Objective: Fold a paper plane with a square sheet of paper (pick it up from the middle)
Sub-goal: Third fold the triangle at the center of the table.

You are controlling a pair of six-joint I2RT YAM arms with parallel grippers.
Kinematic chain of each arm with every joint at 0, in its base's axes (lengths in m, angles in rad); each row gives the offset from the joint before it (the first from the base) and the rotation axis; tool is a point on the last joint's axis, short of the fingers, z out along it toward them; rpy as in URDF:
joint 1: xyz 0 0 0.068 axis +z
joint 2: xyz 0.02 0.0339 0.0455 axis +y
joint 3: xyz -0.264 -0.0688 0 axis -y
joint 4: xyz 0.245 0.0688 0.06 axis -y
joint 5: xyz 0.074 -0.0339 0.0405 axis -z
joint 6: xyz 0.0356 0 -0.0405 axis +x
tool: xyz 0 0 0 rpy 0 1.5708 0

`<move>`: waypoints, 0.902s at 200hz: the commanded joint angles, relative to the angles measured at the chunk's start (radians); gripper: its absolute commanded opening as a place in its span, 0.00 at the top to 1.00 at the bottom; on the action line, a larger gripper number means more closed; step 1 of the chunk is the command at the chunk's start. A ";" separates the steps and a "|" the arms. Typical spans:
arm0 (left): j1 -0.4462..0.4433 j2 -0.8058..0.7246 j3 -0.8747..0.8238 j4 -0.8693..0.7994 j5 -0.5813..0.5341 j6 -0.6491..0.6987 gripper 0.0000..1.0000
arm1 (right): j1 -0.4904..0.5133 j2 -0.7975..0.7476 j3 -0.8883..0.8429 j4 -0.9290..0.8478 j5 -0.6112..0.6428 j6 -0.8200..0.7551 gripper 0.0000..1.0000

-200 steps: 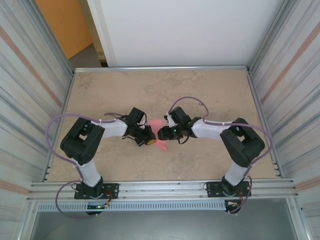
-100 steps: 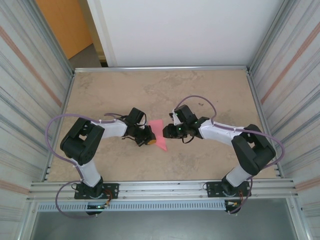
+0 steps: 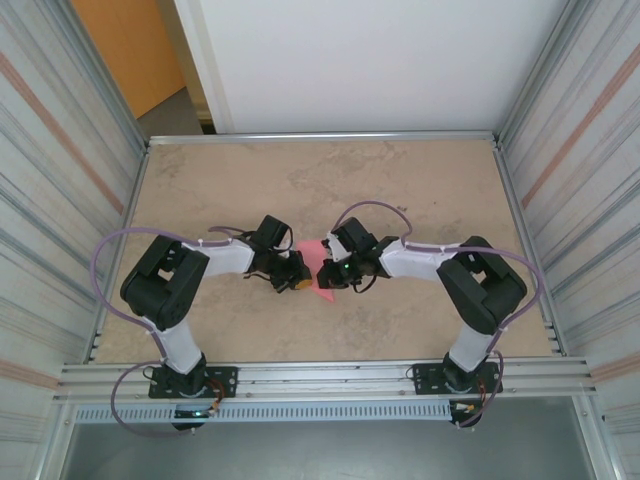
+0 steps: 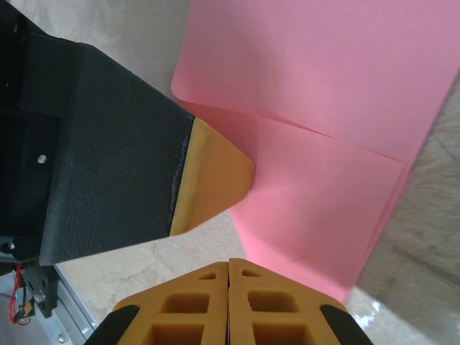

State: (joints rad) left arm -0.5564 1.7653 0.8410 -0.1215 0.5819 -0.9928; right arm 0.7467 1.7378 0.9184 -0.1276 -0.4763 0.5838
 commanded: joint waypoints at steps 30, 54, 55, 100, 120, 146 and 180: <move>-0.002 0.041 -0.031 -0.077 -0.071 -0.007 0.93 | 0.005 0.055 0.033 0.028 -0.067 -0.016 0.95; -0.002 0.042 -0.031 -0.080 -0.073 -0.008 0.93 | 0.004 0.063 0.021 0.026 -0.073 -0.025 0.95; -0.002 0.043 -0.032 -0.079 -0.073 -0.008 0.93 | 0.005 0.064 0.021 0.025 -0.073 -0.025 0.95; -0.002 0.048 -0.035 -0.084 -0.083 -0.011 0.94 | 0.004 0.077 0.003 0.000 -0.062 -0.046 0.95; -0.001 0.052 -0.036 -0.084 -0.083 -0.012 0.94 | 0.003 0.081 -0.007 -0.003 -0.056 -0.051 0.95; -0.001 0.055 -0.037 -0.090 -0.088 -0.013 0.94 | 0.002 0.088 -0.013 -0.010 -0.061 -0.056 0.95; 0.001 0.061 -0.047 -0.090 -0.090 -0.028 0.94 | 0.005 0.083 -0.029 -0.036 -0.050 -0.081 0.95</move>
State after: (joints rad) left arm -0.5564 1.7664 0.8410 -0.1219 0.5823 -0.9970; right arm 0.7467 1.8118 0.9146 -0.1112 -0.5247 0.5476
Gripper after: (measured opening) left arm 0.067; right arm 0.060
